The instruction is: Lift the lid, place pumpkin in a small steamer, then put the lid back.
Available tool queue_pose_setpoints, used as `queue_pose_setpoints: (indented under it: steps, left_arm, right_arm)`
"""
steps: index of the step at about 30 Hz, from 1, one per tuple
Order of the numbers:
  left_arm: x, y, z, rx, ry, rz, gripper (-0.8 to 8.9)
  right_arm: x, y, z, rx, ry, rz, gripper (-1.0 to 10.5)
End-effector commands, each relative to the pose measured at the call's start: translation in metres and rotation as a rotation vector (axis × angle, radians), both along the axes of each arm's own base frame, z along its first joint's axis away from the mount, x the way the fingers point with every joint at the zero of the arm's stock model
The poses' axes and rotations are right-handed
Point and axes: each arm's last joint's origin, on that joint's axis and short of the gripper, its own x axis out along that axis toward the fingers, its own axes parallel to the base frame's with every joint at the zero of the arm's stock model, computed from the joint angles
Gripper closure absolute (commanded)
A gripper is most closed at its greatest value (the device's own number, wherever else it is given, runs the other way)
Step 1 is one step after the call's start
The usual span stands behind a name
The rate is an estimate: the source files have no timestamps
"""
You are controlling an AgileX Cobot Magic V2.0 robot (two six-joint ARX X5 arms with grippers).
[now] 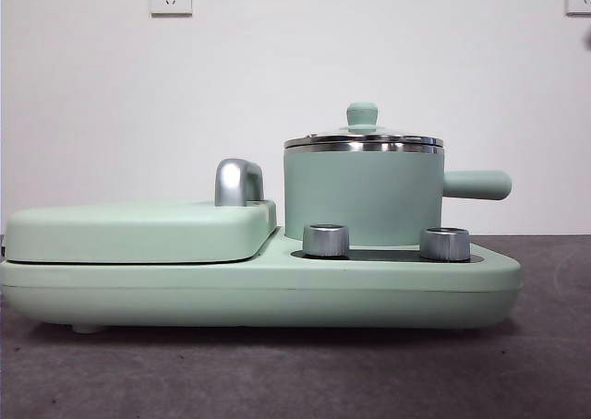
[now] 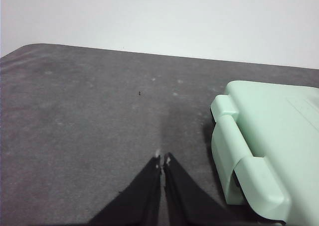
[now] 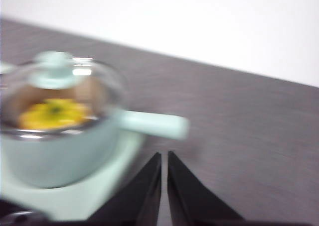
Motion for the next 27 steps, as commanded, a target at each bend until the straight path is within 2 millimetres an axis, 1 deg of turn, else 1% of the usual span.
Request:
queue_pose_setpoints:
  steps: [1, 3, 7, 9, 12, 27]
  left_arm:
    - [0.001, 0.0, -0.005, 0.014, 0.005, 0.004, 8.03]
    - [0.001, 0.0, -0.005, 0.014, 0.005, 0.004, 8.03]
    - [0.001, 0.0, -0.005, 0.014, 0.005, 0.004, 8.03]
    - [0.001, 0.0, -0.005, 0.014, 0.005, 0.004, 8.03]
    - [0.001, 0.0, -0.005, 0.014, 0.005, 0.003, 8.03]
    - [0.001, 0.0, -0.005, 0.014, 0.005, 0.004, 8.03]
  right_arm:
    - [-0.012, -0.01, -0.025, 0.002, -0.051, -0.077, 9.3]
    - [-0.02, -0.015, -0.04, 0.015, -0.076, -0.12, 9.3]
    - [-0.027, -0.019, -0.068, 0.027, -0.115, -0.165, 9.3]
    - [-0.029, -0.02, -0.077, 0.046, -0.131, -0.177, 9.3]
    - [-0.026, -0.021, -0.088, 0.054, -0.117, -0.192, 9.3]
    - [-0.026, -0.022, -0.089, 0.067, -0.104, -0.201, 9.3]
